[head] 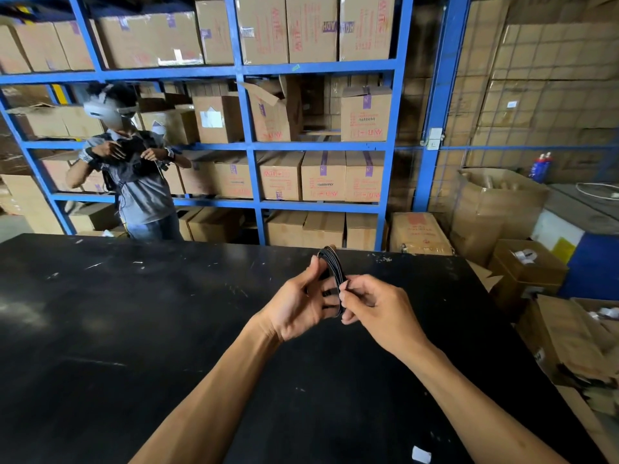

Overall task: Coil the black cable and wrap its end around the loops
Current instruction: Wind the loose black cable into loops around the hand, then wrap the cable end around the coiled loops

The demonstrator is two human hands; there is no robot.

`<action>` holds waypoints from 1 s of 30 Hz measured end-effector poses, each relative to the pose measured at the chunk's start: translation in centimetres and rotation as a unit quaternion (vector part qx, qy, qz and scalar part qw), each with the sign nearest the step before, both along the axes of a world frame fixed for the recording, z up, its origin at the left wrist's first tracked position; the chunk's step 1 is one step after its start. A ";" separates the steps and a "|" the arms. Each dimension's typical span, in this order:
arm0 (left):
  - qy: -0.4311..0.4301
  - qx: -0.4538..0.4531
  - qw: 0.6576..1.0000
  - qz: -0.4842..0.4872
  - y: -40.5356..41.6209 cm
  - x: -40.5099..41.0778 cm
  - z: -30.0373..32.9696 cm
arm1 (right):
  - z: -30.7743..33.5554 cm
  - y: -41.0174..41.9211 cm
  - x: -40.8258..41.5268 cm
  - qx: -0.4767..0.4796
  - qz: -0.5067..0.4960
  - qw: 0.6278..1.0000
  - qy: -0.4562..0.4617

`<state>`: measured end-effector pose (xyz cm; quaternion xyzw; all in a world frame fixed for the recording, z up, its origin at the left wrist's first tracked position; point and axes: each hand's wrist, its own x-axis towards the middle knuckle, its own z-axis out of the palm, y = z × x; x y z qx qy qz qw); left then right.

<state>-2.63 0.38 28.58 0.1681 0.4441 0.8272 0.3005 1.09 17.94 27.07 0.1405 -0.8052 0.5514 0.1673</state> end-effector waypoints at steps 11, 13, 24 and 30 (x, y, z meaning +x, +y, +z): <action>0.053 -0.073 0.992 0.088 1.7 0.3 -1.1 | -0.7 -1.8 0.3 0.100 -0.170 0.976 0.089; 0.073 -0.109 0.984 0.119 2.3 0.3 -1.5 | -0.5 -2.0 0.5 0.136 -0.198 0.965 0.108; 0.116 -0.225 0.952 0.173 2.4 0.9 -2.6 | -0.7 2.0 2.0 0.115 -0.093 0.965 0.216; 0.065 -0.195 0.979 -0.005 1.9 1.9 -2.1 | 2.3 4.6 0.5 0.061 0.091 0.990 -0.091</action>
